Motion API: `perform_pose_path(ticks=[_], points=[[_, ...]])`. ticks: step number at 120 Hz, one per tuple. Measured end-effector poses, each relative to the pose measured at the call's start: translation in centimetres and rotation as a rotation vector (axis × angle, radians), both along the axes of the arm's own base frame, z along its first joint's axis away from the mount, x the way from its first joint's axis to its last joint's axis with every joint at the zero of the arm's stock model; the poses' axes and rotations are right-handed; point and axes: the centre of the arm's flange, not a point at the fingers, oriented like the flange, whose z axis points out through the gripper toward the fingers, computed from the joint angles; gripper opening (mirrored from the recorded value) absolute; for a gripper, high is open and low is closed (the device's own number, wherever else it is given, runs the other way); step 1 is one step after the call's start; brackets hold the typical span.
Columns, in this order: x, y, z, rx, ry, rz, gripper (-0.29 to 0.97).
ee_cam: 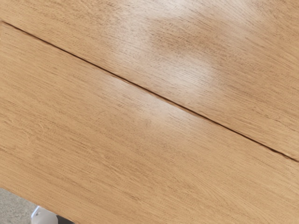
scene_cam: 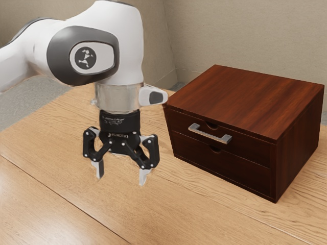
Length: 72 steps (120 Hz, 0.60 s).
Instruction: Pull the drawer handle with one arm to open the drawer
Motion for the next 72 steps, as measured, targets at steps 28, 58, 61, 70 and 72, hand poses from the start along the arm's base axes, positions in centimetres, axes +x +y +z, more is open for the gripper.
perform_pose_path(ticks=[28,58,61,70,72], points=[[2.7,1.5,1.8,0.024,-0.215,0.330,0.68],[5.5,2.9,0.0,0.056,-0.246,0.574,0.68],[5.9,3.3,-0.4,0.057,-0.249,0.597,0.68],[7.0,4.4,-1.0,0.056,-0.269,0.662,0.68],[7.2,4.7,-1.0,0.055,-0.275,0.676,0.68]])
